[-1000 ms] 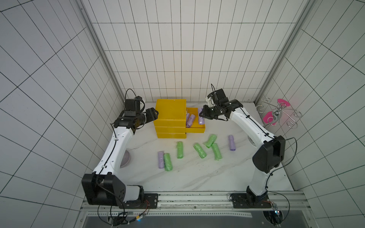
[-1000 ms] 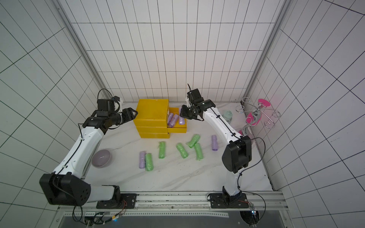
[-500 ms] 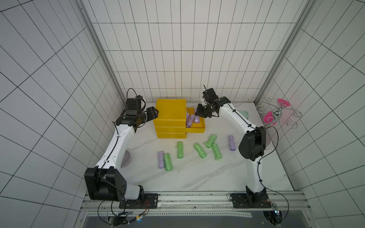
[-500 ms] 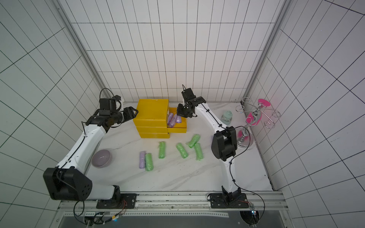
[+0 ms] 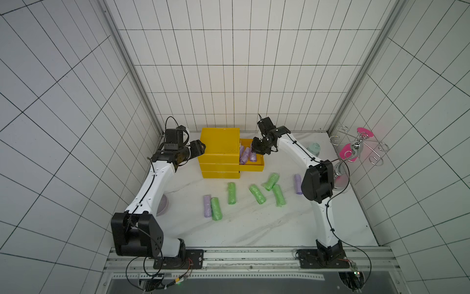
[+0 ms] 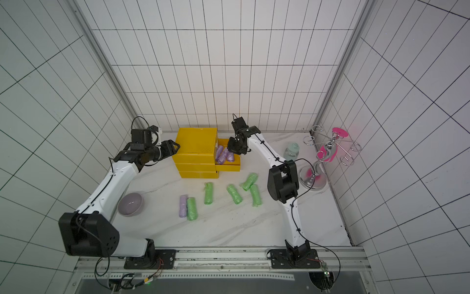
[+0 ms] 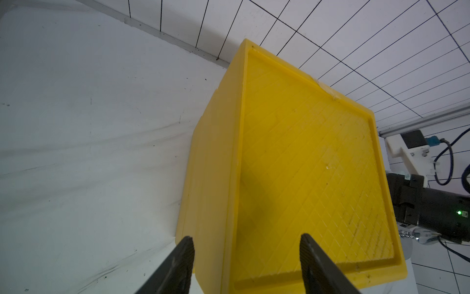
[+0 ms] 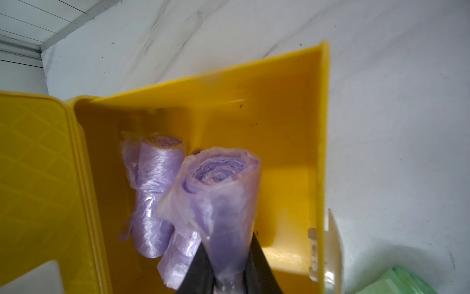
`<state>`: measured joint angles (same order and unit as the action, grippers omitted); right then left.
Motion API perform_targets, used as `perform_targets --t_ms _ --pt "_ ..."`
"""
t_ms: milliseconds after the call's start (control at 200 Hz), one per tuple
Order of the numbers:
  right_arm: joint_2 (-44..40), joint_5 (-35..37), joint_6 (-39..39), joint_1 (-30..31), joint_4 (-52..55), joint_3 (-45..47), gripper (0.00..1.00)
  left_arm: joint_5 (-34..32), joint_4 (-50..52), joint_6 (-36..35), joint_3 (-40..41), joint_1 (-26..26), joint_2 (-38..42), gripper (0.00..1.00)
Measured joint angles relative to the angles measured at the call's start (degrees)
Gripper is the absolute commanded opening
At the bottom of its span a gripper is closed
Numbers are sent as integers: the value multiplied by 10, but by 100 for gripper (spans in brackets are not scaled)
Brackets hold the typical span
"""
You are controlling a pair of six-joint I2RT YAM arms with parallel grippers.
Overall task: Sort the rolls of trash bags by color and place them into the drawer
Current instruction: Place the roll of trash bags in the drawer.
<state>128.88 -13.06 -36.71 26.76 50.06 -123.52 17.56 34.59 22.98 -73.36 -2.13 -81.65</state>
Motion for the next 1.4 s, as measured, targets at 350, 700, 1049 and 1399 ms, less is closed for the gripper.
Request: perform_targets --t_ms 350,700,1049,1399 --pt "38 -24 -28 26 -9 -37 21 12 -1 1 2 0 -8 65" --pt "39 -43 -35 29 -24 -36 39 16 -1 1 3 0 -8 65" --pt "-52 -10 24 16 -11 -21 44 11 0 3 3 0 11 65" --pt "-271 79 122 -21 2 199 51 9 31 7 3 -27 89 65"
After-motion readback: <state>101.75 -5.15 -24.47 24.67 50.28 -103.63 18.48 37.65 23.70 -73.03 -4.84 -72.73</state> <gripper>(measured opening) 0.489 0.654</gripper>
